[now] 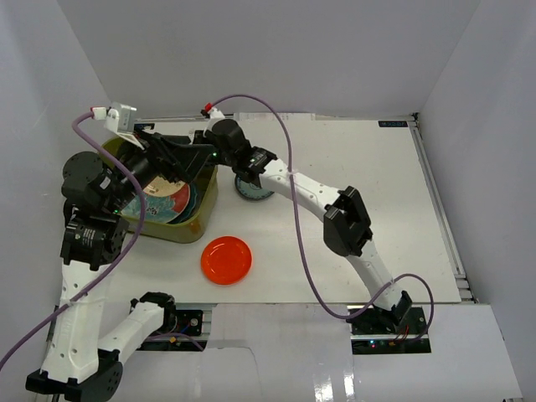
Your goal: Place the plates into the plastic bin on the countertop
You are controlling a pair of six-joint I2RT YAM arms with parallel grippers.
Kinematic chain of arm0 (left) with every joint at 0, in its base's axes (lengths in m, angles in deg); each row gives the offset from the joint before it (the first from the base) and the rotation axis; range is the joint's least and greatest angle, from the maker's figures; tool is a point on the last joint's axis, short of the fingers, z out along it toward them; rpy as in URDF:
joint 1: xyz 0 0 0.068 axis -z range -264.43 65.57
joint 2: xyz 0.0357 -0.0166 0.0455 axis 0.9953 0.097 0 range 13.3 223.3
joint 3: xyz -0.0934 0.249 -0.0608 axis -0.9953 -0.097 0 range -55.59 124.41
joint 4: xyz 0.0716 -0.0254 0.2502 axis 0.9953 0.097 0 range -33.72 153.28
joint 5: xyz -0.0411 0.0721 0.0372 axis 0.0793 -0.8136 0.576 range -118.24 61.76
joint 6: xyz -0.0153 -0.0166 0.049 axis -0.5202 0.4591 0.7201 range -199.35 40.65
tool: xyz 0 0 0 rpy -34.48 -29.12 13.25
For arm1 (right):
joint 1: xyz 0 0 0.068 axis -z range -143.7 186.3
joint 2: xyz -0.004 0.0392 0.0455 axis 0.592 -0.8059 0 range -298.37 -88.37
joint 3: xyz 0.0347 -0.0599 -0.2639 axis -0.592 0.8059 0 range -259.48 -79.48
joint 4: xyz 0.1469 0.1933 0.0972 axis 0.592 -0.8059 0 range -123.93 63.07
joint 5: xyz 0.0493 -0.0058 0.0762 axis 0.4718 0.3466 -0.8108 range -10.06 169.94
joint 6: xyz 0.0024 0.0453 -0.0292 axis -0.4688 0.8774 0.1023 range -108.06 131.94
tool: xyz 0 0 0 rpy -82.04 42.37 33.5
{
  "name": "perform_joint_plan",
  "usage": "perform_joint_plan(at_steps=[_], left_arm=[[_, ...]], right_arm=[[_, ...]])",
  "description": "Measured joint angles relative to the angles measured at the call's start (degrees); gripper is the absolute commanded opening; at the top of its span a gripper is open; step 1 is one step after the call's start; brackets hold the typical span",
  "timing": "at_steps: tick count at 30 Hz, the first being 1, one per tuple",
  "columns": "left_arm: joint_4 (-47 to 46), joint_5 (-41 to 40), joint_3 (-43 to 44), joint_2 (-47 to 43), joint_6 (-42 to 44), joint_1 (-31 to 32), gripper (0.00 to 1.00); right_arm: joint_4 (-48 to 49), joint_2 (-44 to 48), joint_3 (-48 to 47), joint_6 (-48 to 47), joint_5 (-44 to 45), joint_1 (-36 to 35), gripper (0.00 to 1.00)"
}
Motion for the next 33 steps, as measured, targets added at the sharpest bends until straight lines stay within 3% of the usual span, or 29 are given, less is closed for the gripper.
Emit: perform_joint_plan(at_steps=[1, 2, 5, 6, 8, 9, 10, 12, 13, 15, 17, 20, 22, 26, 29, 31, 33], left_arm=[[0.2, -0.9, -0.7, 0.0, 0.4, 1.0, 0.98], [0.5, -2.0, -1.3, 0.0, 1.0, 1.8, 0.98], [1.2, -5.4, -3.0, 0.1, 2.5, 3.8, 0.98], [1.4, -6.6, -3.5, 0.1, 3.0, 4.4, 0.98], [1.5, -8.4, -4.0, 0.1, 3.7, 5.2, 0.98], [1.2, -9.4, -4.2, 0.0, 4.2, 5.7, 0.98], [1.1, -10.1, -4.4, -0.2, 4.5, 6.2, 0.98], [0.7, -11.6, -4.9, -0.5, 5.3, 7.2, 0.98], [0.4, -12.2, -5.3, -0.8, 5.8, 7.7, 0.98], [-0.2, -13.6, -6.3, -1.5, 6.6, 8.7, 0.98], [-1.0, -15.1, -8.0, -2.4, 7.6, 9.6, 0.98], [-1.8, -17.0, -11.0, -3.6, 8.5, 10.7, 0.98], [-2.6, -17.9, -12.5, -3.9, 9.1, 11.3, 0.98], [-4.7, -19.5, -15.4, -4.5, 10.0, 12.6, 0.98], [-5.7, -20.2, -17.5, -5.0, 10.4, 13.4, 0.98], [-6.2, -20.5, -18.3, -5.1, 10.5, 13.8, 0.98], [-6.5, -20.6, -18.9, -5.1, 10.5, 14.2, 0.98]], right_arm=[[-0.5, -2.1, -2.2, 0.1, 0.2, -0.6, 0.31], [-0.8, -3.3, -3.1, 0.6, 0.3, -1.2, 0.41], [-1.3, -4.7, -3.6, 0.6, 0.6, -2.5, 0.61], [-1.6, -4.7, -3.6, 0.5, 0.6, -2.6, 0.63], [-1.3, -4.0, -3.2, -0.4, 1.1, -2.6, 0.63], [-1.1, -2.9, -2.0, -0.8, 1.4, -2.4, 0.6], [-1.2, -1.9, -0.9, -1.1, 1.7, -2.3, 0.5], [0.2, 5.0, 8.1, -2.5, 2.4, -1.3, 0.47], [1.9, 9.3, 14.1, -2.8, 2.8, -0.7, 0.39], [3.2, 17.4, 23.8, -3.6, 4.3, 1.1, 0.36], [6.1, 25.2, 33.2, -3.5, 6.1, 4.4, 0.42], [8.1, 30.6, 41.0, -3.4, 9.2, 10.7, 0.65], [8.0, 30.3, 43.9, -3.5, 12.1, 14.7, 0.78], [5.7, 23.7, 46.2, -3.8, 15.8, 18.3, 0.77], [4.2, 17.7, 46.2, -3.3, 16.3, 18.1, 0.68], [3.4, 14.2, 46.2, -2.8, 16.0, 18.1, 0.56], [3.8, 11.6, 45.5, -1.5, 15.4, 18.0, 0.52]])
